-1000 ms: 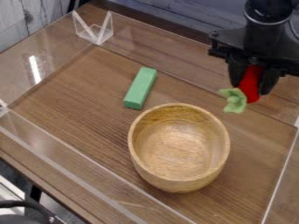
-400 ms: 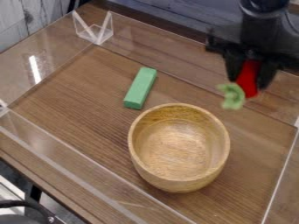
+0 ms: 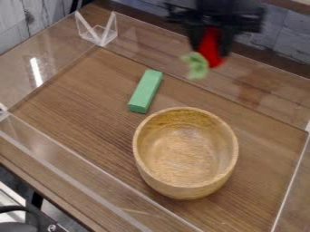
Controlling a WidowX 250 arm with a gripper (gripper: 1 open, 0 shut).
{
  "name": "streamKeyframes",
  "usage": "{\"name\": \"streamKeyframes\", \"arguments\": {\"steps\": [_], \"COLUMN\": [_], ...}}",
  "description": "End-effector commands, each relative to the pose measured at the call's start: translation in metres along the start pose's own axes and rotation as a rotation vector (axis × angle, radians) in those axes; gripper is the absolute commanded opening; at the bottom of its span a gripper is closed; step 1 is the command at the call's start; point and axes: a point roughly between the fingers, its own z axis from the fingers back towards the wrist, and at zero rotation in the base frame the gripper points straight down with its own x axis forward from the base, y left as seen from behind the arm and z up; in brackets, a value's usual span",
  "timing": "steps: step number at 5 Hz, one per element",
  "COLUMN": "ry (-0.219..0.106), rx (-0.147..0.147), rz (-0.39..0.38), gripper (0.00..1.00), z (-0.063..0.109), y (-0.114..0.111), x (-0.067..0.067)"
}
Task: Move the red fruit to the left
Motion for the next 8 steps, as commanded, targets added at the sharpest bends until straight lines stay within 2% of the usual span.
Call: {"name": "streamKeyframes", "arguments": {"steps": [1, 3, 5, 8], "ry": [-0.033, -0.013, -0.005, -0.008], "rx": [-0.022, -0.021, -0.002, 0.033], "rz": [-0.04, -0.074, -0.083, -0.057], "gripper": [0.0, 0.0, 0.0, 0.0], "z": [0.003, -0.005, -0.012, -0.017], "y": [-0.004, -0.004, 0.005, 0.024], "x": [0.006, 0.007, 0.012, 0.022]}}
